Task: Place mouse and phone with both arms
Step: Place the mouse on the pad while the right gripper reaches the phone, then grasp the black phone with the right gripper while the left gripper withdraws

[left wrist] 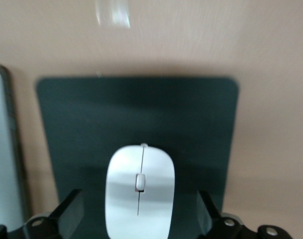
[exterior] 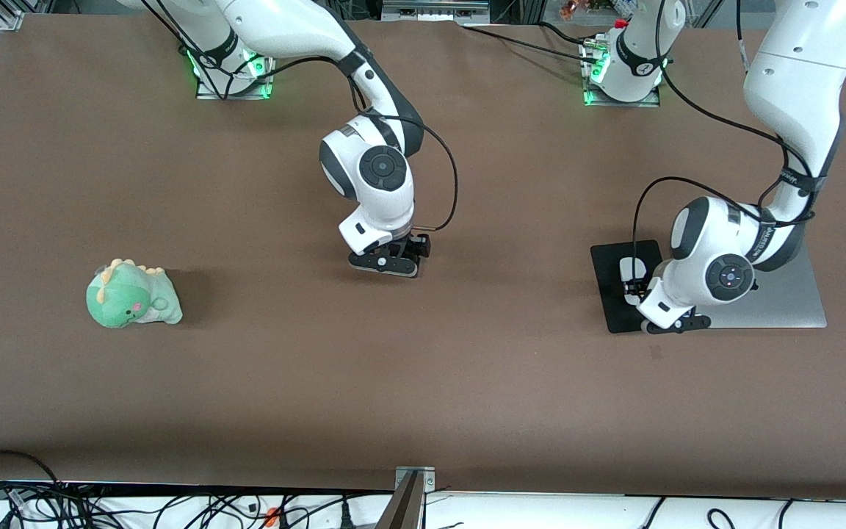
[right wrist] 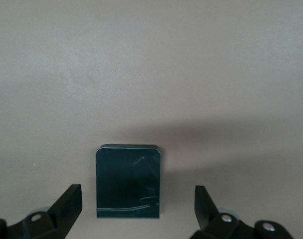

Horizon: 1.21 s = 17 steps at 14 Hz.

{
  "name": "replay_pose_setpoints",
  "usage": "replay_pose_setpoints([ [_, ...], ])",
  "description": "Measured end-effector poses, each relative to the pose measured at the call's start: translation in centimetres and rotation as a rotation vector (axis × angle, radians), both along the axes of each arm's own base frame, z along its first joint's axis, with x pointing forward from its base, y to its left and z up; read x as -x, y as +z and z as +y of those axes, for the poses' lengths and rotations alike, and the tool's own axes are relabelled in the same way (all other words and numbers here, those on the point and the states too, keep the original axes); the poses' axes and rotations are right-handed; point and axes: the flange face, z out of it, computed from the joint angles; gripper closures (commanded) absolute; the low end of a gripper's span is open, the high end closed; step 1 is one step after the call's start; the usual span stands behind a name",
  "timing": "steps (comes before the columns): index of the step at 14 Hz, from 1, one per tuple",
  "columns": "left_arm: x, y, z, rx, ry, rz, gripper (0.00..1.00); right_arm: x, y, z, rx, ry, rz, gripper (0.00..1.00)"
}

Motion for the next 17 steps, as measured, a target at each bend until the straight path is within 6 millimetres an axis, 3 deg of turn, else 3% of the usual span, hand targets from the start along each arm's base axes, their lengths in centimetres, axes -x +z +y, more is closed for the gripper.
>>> replay_pose_setpoints([
  [2,-1.8,5.4,0.5,-0.022,0.010,-0.025,0.00,0.6,-1.6,0.5,0.004,0.016,-0.008,0.00],
  [5,-3.7,15.3,1.1,-0.053,0.029,-0.061,0.00,1.0,-3.3,0.8,0.011,0.041,-0.029,0.00],
  [9,-3.4,26.8,1.5,-0.075,0.026,-0.112,0.00,1.1,-4.8,0.8,0.011,0.046,-0.037,0.00],
  [13,-0.4,34.3,3.2,-0.078,-0.037,-0.130,0.00,0.9,-5.5,0.8,0.001,0.041,-0.055,0.00],
  [17,2.8,39.5,4.4,-0.071,-0.013,-0.143,0.00,0.9,-6.4,0.8,-0.004,0.037,-0.063,0.02],
])
